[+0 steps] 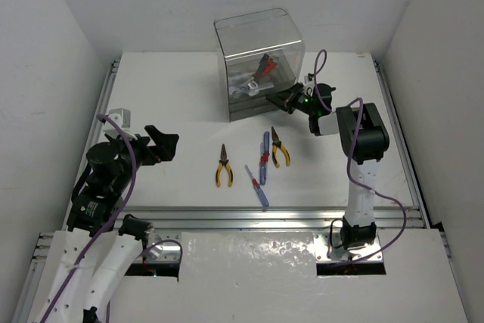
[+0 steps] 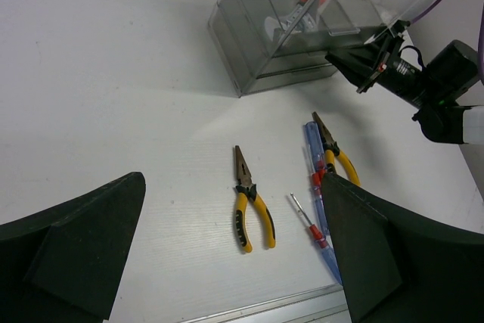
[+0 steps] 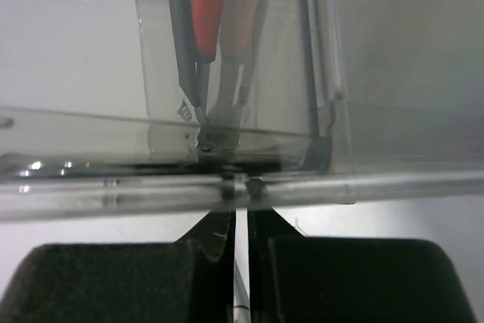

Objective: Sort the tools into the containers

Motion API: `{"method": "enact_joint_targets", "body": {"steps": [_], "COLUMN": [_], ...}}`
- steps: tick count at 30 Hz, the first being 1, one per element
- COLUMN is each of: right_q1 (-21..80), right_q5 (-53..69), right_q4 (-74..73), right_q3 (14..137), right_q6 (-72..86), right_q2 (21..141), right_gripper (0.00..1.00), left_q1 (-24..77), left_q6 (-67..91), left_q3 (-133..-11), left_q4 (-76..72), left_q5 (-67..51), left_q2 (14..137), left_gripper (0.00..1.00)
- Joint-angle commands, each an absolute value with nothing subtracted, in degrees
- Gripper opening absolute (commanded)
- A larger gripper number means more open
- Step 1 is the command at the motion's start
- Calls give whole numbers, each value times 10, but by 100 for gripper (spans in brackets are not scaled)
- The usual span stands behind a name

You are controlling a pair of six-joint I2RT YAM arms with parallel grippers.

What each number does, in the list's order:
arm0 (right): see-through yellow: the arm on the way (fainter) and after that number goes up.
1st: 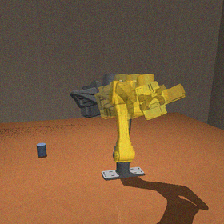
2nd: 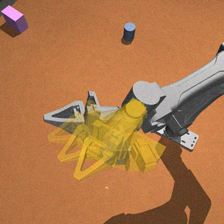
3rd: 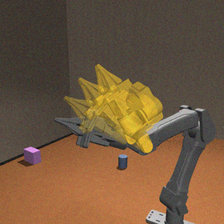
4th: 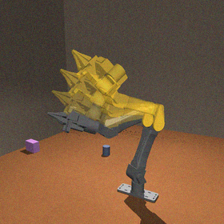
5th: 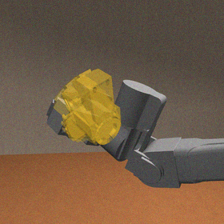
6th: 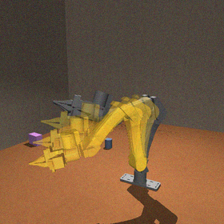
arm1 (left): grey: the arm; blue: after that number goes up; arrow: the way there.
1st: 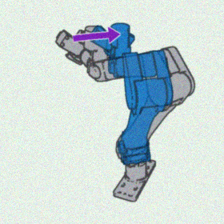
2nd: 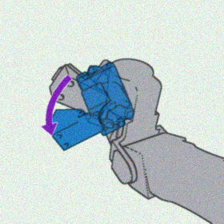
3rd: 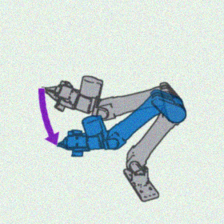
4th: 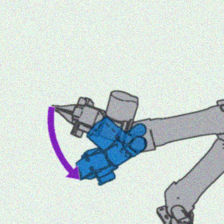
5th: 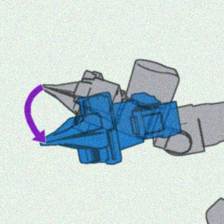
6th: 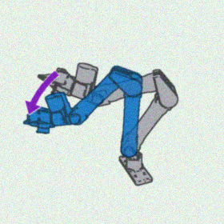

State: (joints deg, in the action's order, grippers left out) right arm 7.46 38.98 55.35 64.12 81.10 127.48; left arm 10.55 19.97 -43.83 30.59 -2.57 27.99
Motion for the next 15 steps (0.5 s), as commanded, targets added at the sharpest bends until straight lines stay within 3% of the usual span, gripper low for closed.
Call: {"method": "enact_joint_targets", "body": {"steps": [1,15], "right_q1": [98,144], "right_q5": [338,281], "right_q4": [636,792], "right_q3": [627,418], "right_q6": [814,853], "right_q2": [1264,1171], "right_gripper": [0,0], "left_q1": [108,109], "left_q6": [194,195], "left_q3": [-445,-443], "left_q4": [276,274], "left_q5": [-24,-23], "left_q2": [272,263], "left_gripper": [100,100]}}
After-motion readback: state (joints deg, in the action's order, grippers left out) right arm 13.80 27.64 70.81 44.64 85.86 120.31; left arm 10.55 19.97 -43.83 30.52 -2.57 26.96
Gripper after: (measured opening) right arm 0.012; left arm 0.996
